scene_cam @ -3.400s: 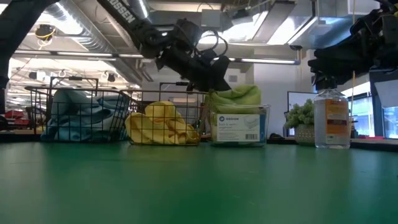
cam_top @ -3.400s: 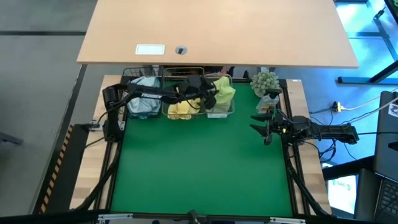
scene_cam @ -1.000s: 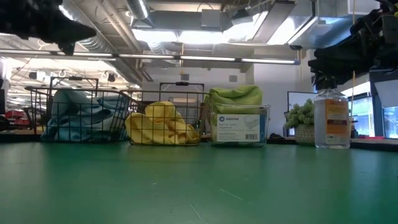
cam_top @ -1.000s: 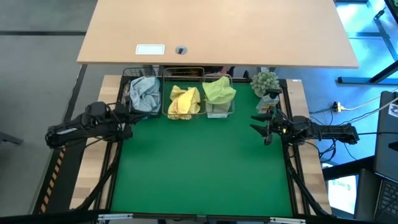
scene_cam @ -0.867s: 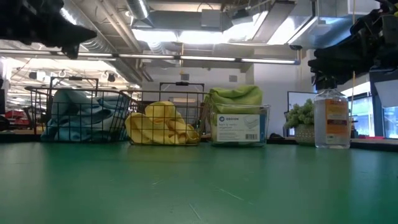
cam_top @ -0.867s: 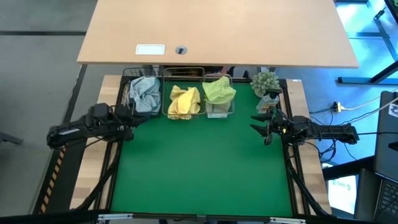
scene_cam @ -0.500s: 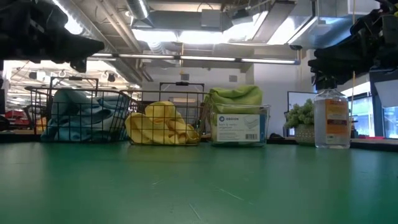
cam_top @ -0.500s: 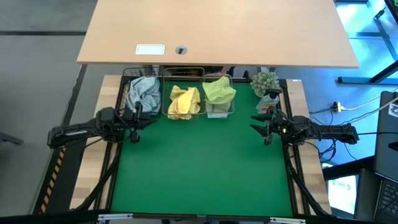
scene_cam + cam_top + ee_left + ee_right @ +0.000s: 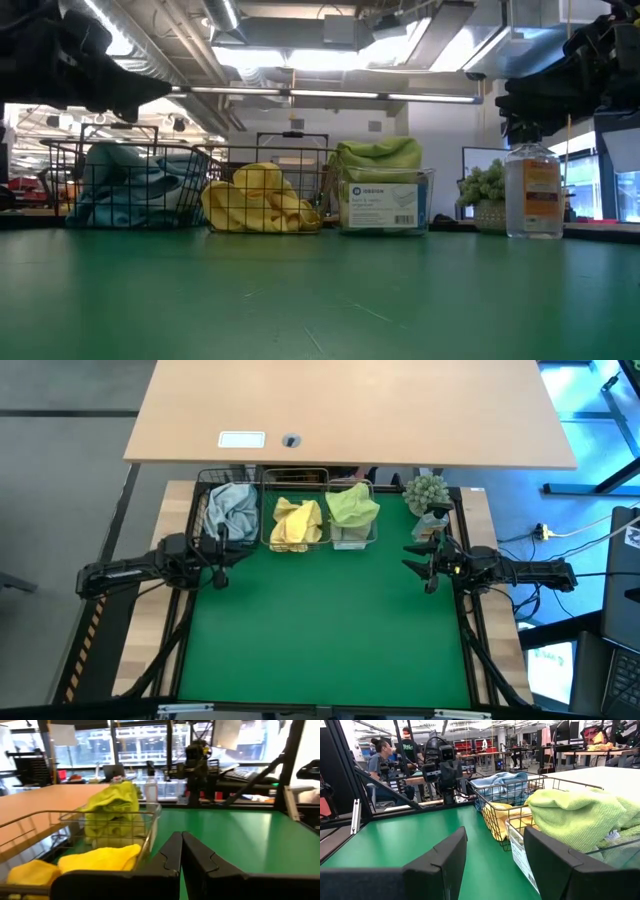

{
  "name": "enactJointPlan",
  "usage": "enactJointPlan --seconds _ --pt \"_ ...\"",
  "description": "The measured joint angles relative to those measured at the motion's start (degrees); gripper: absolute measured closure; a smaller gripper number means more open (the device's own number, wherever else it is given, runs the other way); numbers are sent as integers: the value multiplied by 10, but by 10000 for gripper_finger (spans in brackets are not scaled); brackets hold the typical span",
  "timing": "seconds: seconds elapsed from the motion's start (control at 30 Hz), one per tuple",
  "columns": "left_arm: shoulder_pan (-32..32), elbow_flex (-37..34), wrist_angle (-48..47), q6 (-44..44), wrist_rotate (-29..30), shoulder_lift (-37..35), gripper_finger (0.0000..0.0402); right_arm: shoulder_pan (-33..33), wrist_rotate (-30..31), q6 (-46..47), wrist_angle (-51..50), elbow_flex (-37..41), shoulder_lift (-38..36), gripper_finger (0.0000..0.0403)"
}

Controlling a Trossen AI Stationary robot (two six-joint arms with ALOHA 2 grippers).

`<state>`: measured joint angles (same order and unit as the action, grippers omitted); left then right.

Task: Sort microfiber towel by color & place in baskets
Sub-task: Return to Home Position

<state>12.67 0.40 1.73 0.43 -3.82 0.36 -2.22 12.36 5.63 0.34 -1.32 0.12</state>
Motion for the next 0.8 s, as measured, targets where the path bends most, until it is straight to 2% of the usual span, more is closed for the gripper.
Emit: enactJointPlan --seconds 0.23,0.57,0.8 --pt "0 0 -1 1 32 0 399 0 0 0 0 0 0 205" --pt "-1 0 0 2 33 0 399 0 0 0 0 0 0 205" --pt "-31 0 0 2 34 -2 399 0 0 0 0 0 0 205"
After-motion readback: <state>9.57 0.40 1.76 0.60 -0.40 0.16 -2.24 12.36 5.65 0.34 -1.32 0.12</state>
